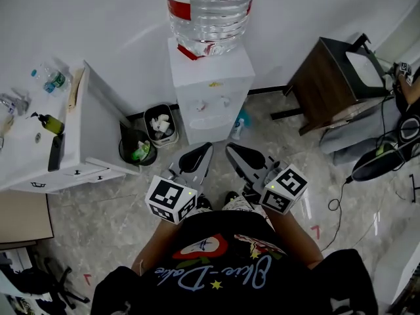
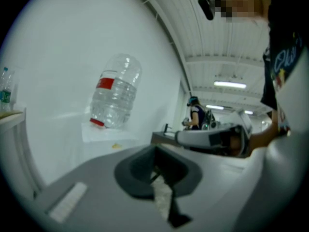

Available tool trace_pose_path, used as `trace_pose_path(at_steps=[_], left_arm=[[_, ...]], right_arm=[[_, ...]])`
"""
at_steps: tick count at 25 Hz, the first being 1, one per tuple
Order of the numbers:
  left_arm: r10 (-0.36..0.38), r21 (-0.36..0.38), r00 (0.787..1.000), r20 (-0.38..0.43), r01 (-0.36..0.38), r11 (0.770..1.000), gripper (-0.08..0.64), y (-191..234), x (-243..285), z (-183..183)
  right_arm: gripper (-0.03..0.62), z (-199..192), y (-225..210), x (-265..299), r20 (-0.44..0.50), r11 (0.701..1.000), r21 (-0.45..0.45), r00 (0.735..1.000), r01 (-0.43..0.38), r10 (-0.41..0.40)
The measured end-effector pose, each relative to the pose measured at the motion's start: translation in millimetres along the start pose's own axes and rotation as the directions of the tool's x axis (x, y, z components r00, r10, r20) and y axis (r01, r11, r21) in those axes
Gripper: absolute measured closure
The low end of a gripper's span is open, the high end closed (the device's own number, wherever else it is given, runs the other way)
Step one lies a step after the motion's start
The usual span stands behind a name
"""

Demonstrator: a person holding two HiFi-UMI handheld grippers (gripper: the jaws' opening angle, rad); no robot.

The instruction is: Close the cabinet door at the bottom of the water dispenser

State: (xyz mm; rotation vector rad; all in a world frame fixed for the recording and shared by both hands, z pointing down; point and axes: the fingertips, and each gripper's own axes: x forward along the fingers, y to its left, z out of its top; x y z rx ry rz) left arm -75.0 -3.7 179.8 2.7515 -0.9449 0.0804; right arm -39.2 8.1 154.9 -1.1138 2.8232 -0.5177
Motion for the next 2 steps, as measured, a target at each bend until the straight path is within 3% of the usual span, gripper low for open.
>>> trace_pose_path(at_steps=[2], left_arm=[[-0.005,-0.009,1.0,0.003,0.005,1.0,0.561,0.3,1.1,1.7]], right_arm=[[0.577,1.0,0.0,0.6,-0.003,1.0,0.003,1.0,-0.002,0.002]])
